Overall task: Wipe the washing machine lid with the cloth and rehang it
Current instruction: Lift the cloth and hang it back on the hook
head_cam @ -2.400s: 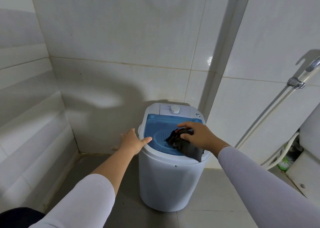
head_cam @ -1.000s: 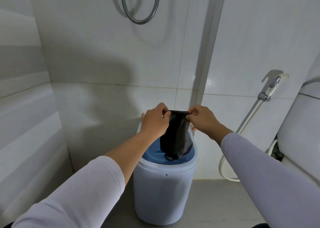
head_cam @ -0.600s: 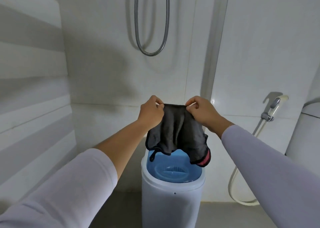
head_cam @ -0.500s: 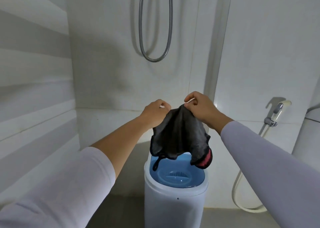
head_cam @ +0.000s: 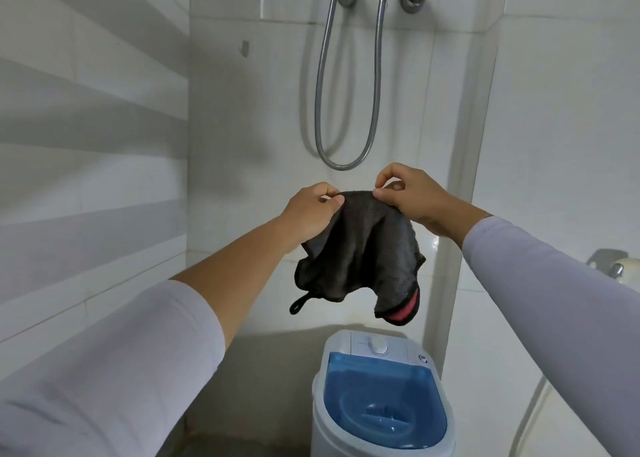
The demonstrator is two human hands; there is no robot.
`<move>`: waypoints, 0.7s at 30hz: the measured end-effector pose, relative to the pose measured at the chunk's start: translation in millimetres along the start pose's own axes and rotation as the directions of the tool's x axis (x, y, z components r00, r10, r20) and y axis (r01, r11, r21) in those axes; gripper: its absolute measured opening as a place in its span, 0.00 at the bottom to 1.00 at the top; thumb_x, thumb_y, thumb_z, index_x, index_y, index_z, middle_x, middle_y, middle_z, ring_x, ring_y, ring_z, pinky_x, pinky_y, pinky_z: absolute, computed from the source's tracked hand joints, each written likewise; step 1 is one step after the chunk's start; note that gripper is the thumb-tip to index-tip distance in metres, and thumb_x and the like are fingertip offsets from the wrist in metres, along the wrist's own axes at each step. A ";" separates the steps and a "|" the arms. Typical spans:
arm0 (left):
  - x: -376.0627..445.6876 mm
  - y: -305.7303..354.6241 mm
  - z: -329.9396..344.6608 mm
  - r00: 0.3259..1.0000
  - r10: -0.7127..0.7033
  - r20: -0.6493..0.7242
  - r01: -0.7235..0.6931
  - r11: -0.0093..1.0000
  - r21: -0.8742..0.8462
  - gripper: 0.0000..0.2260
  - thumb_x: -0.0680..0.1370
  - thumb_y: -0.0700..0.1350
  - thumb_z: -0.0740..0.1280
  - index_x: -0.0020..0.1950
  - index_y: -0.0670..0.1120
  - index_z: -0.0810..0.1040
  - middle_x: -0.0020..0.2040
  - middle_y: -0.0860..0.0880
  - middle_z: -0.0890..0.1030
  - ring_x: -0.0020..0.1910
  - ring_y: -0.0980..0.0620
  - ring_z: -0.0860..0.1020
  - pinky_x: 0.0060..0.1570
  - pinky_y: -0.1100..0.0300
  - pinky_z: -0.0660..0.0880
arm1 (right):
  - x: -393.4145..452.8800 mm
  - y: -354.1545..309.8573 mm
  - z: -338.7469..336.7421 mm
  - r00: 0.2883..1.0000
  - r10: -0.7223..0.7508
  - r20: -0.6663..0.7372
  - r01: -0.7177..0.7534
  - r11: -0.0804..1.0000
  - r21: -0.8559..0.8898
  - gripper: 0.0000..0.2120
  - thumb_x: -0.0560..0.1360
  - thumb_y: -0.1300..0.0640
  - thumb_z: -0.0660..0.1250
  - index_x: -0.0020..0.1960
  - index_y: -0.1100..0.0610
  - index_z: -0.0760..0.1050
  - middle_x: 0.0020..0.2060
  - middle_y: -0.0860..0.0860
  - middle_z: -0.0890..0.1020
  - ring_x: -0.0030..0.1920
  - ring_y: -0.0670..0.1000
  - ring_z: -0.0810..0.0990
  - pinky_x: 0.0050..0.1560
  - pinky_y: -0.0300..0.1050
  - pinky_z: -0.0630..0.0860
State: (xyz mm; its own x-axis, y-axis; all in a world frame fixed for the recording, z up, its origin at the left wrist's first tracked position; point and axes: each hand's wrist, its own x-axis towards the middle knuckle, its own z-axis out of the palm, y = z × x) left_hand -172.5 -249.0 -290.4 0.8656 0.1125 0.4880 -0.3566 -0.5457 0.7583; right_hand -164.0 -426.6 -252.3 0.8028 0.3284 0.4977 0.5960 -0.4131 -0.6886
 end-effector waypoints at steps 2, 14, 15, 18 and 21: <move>9.3 0.8 -2.3 1.000 0.008 -0.023 -0.008 1.000 -0.001 0.09 0.80 0.50 0.60 0.55 0.50 0.77 0.53 0.50 0.79 0.49 0.50 0.75 0.48 0.59 0.69 | 8.2 3.1 1.5 1.000 0.004 0.004 -0.005 1.000 0.025 0.01 0.77 0.61 0.63 0.48 0.57 0.72 0.28 0.51 0.72 0.30 0.48 0.69 0.31 0.40 0.67; 60.3 -44.0 1.3 0.990 -0.092 -0.106 0.094 0.995 0.016 0.07 0.79 0.50 0.62 0.53 0.51 0.77 0.52 0.50 0.78 0.51 0.50 0.76 0.49 0.59 0.70 | 62.4 46.5 28.3 0.976 0.105 0.188 -0.116 0.992 0.047 0.10 0.72 0.60 0.70 0.52 0.54 0.73 0.34 0.52 0.77 0.35 0.47 0.74 0.34 0.39 0.67; 65.7 -48.8 -2.1 0.987 -0.103 -0.121 0.107 0.994 0.021 0.08 0.80 0.50 0.62 0.54 0.50 0.78 0.51 0.50 0.78 0.52 0.50 0.76 0.49 0.59 0.70 | 70.0 45.8 32.8 0.978 0.096 0.185 -0.107 0.993 0.048 0.10 0.72 0.60 0.70 0.51 0.54 0.73 0.34 0.52 0.78 0.35 0.47 0.75 0.34 0.38 0.68; 85.4 -56.9 -18.8 0.980 -0.110 -0.167 0.118 0.992 0.037 0.09 0.80 0.49 0.61 0.56 0.49 0.78 0.50 0.51 0.76 0.51 0.51 0.74 0.49 0.59 0.69 | 98.2 37.2 45.4 0.985 0.044 0.168 -0.054 0.997 0.058 0.08 0.73 0.60 0.69 0.50 0.54 0.73 0.35 0.53 0.79 0.36 0.49 0.76 0.34 0.38 0.73; 112.8 -58.3 -44.9 0.969 -0.108 -0.224 0.122 0.991 0.051 0.09 0.80 0.49 0.61 0.55 0.48 0.78 0.50 0.51 0.76 0.50 0.50 0.74 0.49 0.59 0.69 | 135.8 20.1 57.7 0.989 -0.022 0.146 0.013 0.998 0.062 0.06 0.73 0.61 0.69 0.49 0.54 0.74 0.34 0.51 0.78 0.35 0.47 0.77 0.32 0.35 0.75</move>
State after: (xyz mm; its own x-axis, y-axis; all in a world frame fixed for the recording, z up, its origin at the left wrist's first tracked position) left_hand -69.8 -167.2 -260.2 0.7979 0.3538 0.4880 -0.2298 -0.5699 0.7889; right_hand -44.2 -341.3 -228.9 0.7776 0.4578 0.4310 0.6043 -0.3550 -0.7133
